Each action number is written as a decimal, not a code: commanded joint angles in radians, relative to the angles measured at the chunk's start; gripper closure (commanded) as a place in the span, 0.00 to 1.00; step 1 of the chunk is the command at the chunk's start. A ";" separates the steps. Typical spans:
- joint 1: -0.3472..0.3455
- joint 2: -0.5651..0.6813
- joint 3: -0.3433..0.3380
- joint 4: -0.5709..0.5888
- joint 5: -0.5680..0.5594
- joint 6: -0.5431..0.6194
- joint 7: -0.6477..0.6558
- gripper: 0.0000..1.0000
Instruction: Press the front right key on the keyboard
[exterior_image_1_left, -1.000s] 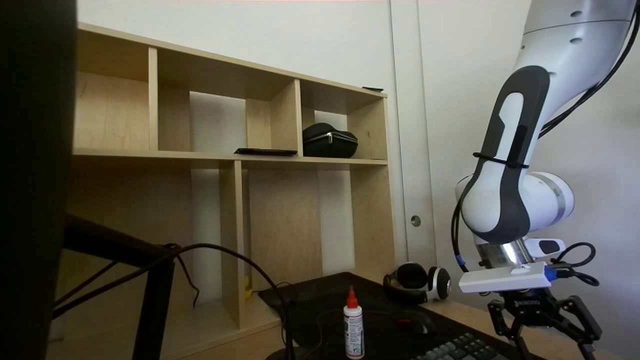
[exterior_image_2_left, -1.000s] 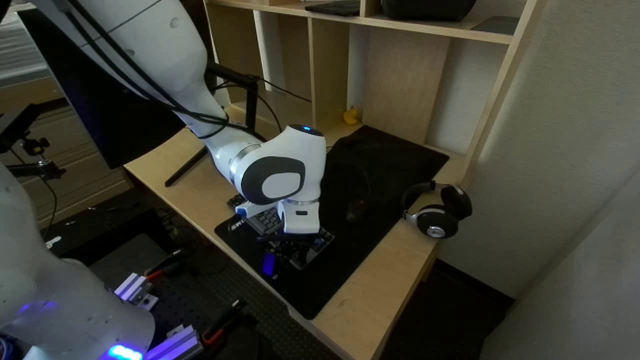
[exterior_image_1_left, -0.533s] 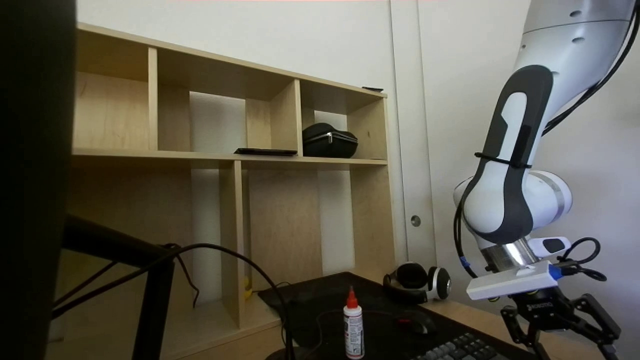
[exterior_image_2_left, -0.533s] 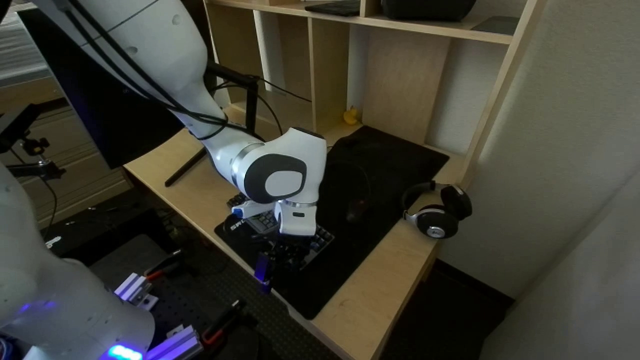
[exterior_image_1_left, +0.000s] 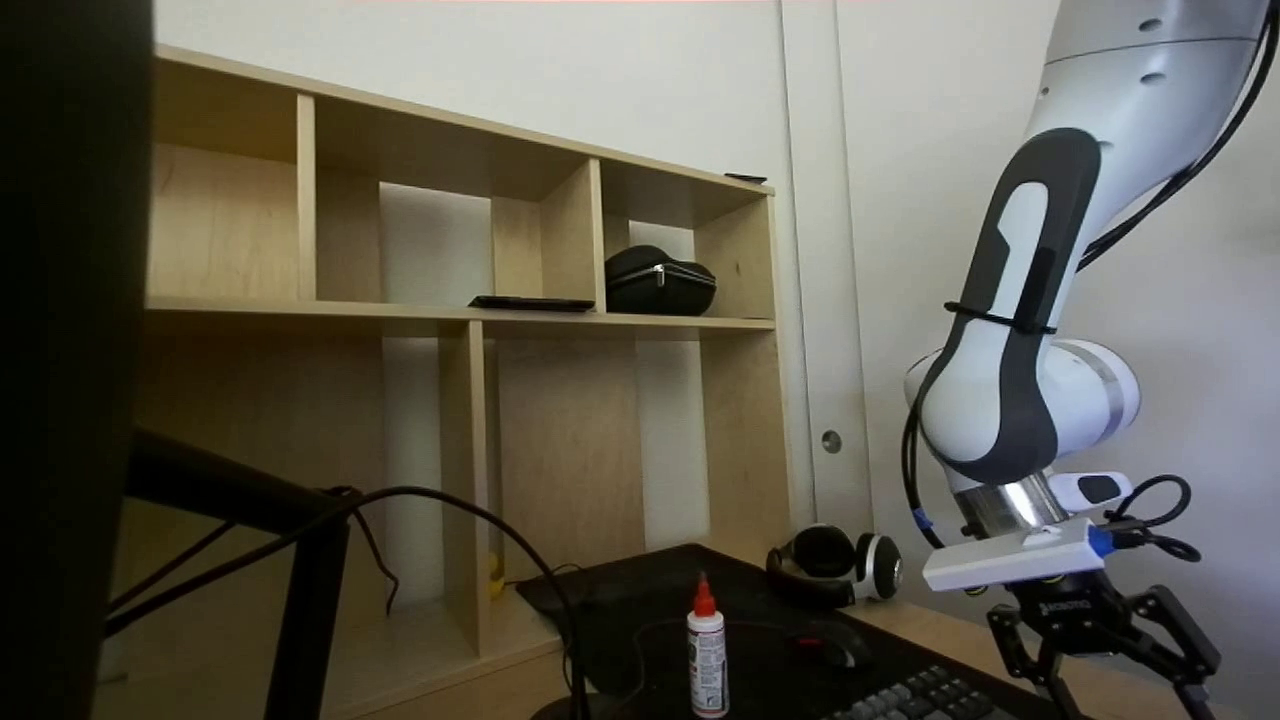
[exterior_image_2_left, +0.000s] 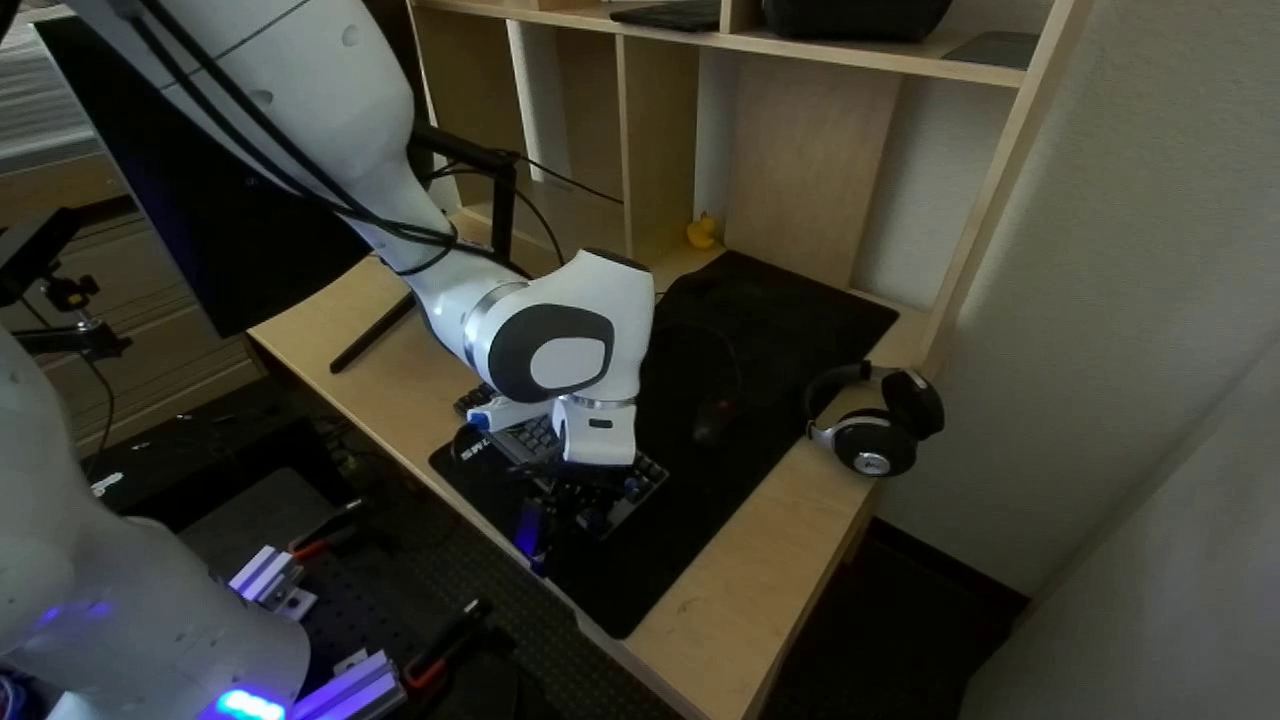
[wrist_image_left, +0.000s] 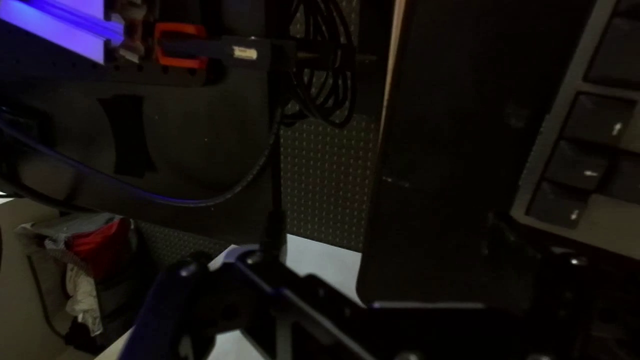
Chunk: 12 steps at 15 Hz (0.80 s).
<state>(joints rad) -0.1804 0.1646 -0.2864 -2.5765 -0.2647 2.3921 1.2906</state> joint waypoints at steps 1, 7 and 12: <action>-0.005 -0.007 0.010 -0.009 0.064 0.049 -0.077 0.00; 0.006 0.001 0.000 0.002 0.054 0.022 -0.049 0.00; 0.008 0.000 -0.001 0.002 0.099 0.090 -0.046 0.00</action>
<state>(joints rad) -0.1802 0.1642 -0.2806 -2.5770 -0.1669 2.4862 1.2465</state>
